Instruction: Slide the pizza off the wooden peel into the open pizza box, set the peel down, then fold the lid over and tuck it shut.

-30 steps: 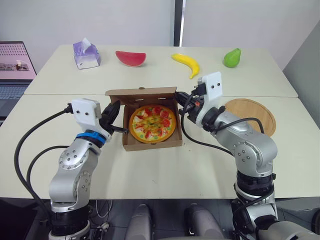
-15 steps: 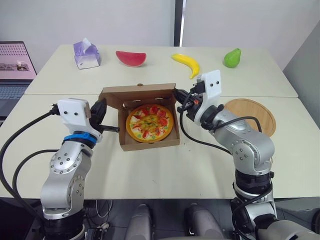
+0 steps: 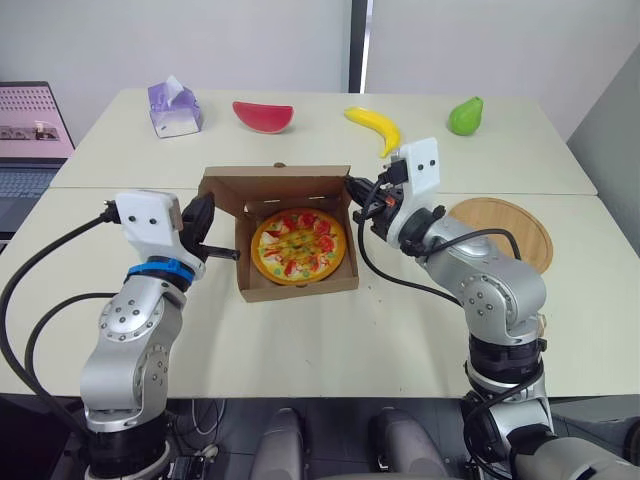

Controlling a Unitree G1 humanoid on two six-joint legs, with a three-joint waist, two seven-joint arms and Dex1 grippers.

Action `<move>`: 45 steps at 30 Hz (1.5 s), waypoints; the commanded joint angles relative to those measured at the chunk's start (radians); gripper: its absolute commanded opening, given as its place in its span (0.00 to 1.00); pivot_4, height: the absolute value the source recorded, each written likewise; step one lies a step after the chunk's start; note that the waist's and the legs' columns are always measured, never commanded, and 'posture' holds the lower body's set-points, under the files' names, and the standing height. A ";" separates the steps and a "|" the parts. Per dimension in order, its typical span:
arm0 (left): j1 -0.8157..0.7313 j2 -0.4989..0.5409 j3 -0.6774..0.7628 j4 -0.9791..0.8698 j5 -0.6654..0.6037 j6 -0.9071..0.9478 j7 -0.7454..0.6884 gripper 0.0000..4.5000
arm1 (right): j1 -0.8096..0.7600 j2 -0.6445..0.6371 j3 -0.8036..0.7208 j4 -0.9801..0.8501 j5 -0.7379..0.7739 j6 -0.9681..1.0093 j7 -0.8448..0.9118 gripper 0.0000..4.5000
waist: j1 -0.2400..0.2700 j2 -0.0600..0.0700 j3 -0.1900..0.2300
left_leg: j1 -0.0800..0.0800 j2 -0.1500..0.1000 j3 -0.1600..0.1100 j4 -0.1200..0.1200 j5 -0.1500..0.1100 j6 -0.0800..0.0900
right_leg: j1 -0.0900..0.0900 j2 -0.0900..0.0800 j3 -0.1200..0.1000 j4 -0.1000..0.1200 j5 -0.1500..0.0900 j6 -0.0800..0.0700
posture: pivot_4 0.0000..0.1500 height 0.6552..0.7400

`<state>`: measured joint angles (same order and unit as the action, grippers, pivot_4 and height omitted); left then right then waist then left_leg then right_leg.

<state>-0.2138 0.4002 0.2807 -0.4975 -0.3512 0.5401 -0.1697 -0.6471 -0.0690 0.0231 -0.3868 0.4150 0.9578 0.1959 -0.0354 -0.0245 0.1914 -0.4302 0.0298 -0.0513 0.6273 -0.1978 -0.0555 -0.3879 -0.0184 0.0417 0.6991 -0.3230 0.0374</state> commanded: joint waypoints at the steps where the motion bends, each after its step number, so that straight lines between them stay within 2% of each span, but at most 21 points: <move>1: -0.036 0.032 0.034 -0.005 -0.017 0.004 -0.020 0.00 | -0.022 0.003 0.004 -0.012 0.005 -0.025 0.004 0.00 | 0.001 0.000 0.000 | 0.000 0.000 0.000 0.000 0.000 0.000 | 0.000 0.000 0.000 0.000 0.000 0.000 | 1.00 1.00; 8: -0.082 0.077 0.046 0.043 -0.049 0.013 -0.077 0.00 | -0.021 0.010 0.004 -0.006 0.004 -0.036 -0.004 0.00 | 0.002 0.000 0.000 | 0.000 0.000 0.000 0.000 0.000 0.000 | 0.000 0.000 0.000 0.000 0.000 0.000 | 1.00 1.00; 18: -0.132 0.072 0.035 0.077 -0.075 0.015 -0.096 0.00 | -0.024 0.010 0.006 -0.001 0.003 -0.038 -0.006 0.00 | 0.003 0.000 0.000 | 0.000 0.000 0.000 0.000 0.000 0.000 | 0.000 0.000 -0.001 0.000 0.000 0.000 | 1.00 1.00; 30: 0.096 0.007 0.042 -0.042 -0.074 -0.007 -0.063 0.00 | 0.046 -0.020 0.007 -0.084 0.058 0.052 0.013 0.00 | 0.003 0.000 0.000 | 0.000 0.000 0.000 0.000 0.000 0.000 | 0.000 -0.001 0.000 0.000 0.000 0.000 | 1.00 1.00; 34: 0.124 -0.015 0.037 -0.038 -0.062 -0.038 -0.060 0.00 | 0.067 -0.036 -0.005 -0.117 0.095 0.071 0.033 0.21 | 0.003 0.000 0.000 | 0.000 0.000 -0.001 0.000 0.000 0.000 | 0.000 0.000 -0.001 0.000 0.000 0.000 | 1.00 1.00; 36: 0.127 -0.019 0.035 -0.037 -0.063 -0.045 -0.061 0.00 | 0.076 -0.064 -0.019 -0.133 0.122 0.078 0.064 0.35 | 0.003 0.000 0.000 | 0.000 0.000 -0.001 0.000 0.000 0.000 | 0.000 0.000 -0.001 0.000 0.000 0.000 | 1.00 1.00; 40: 0.126 -0.020 0.030 -0.027 -0.066 -0.054 -0.065 0.00 | 0.093 -0.226 -0.042 -0.122 0.167 0.055 0.219 0.68 | 0.004 0.000 0.000 | 0.000 0.000 -0.001 0.000 0.000 0.000 | 0.001 0.000 -0.001 -0.001 0.000 0.000 | 1.00 1.00; 42: 0.126 -0.022 0.030 -0.022 -0.075 -0.054 -0.071 0.00 | 0.104 -0.352 -0.036 -0.086 0.188 0.022 0.369 0.78 | 0.005 0.000 0.000 | 0.000 0.000 -0.001 0.000 0.000 0.000 | 0.001 0.000 -0.001 -0.001 0.000 0.000 | 1.00 1.00; 45: 0.128 -0.025 0.029 -0.016 -0.092 -0.047 -0.084 0.00 | 0.090 -0.496 -0.019 0.024 0.166 -0.077 0.546 0.78 | 0.006 0.000 0.000 | 0.000 -0.001 -0.001 0.000 0.000 0.000 | 0.002 0.000 -0.001 -0.002 0.000 0.000 | 1.00 1.00</move>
<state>-0.0861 0.3760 0.2975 -0.4996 -0.4301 0.5097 -0.2495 -0.5367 -0.5402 0.0148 -0.3935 0.5800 0.9511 0.6485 -0.0298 -0.0248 0.1914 -0.4302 0.0288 -0.0522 0.6277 -0.1981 -0.0550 -0.3859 -0.0188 0.0405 0.6970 -0.3228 0.0372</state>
